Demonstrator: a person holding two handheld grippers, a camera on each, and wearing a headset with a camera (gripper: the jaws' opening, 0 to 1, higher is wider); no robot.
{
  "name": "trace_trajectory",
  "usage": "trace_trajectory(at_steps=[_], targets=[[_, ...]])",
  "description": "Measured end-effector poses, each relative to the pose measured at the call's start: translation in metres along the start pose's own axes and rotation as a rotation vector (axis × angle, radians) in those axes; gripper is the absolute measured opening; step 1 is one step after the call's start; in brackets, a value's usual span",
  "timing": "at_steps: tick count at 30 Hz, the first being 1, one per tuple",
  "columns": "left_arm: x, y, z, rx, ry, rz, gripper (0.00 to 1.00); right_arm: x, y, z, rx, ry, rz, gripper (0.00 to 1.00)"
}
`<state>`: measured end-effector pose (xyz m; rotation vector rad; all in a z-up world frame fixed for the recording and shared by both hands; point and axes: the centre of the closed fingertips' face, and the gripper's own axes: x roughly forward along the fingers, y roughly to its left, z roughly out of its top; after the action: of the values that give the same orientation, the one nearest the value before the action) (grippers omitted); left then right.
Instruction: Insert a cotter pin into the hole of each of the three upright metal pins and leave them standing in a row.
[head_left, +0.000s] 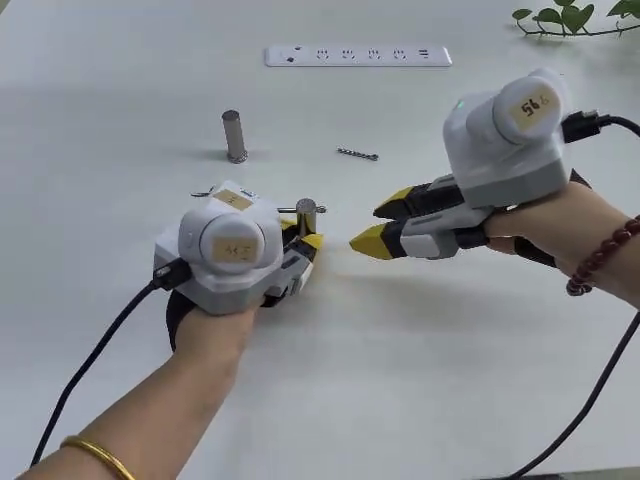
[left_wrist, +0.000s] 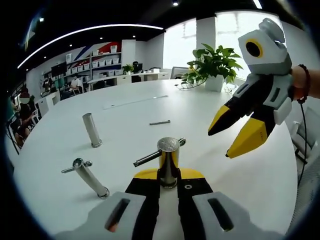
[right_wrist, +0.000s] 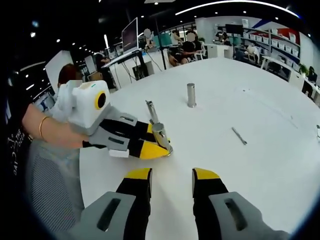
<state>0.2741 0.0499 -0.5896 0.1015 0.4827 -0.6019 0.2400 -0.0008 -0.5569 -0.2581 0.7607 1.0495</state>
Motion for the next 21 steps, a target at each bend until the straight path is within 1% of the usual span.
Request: trace_trajectory(at_steps=[4, 7, 13, 21], targets=[[0.001, 0.011, 0.000, -0.012, 0.005, 0.012, 0.10, 0.000, -0.001, 0.001, 0.006, -0.004, -0.001, 0.28], [0.002, 0.014, 0.000, -0.011, 0.006, 0.017, 0.10, 0.001, -0.001, 0.001, 0.007, -0.005, -0.001, 0.28], [0.005, 0.019, -0.001, -0.022, 0.015, 0.023, 0.10, 0.001, -0.002, 0.000, 0.009, 0.000, -0.002, 0.28], [0.010, 0.019, 0.003, -0.028, 0.009, 0.018, 0.10, 0.003, -0.001, -0.002, 0.013, 0.006, 0.001, 0.27]])
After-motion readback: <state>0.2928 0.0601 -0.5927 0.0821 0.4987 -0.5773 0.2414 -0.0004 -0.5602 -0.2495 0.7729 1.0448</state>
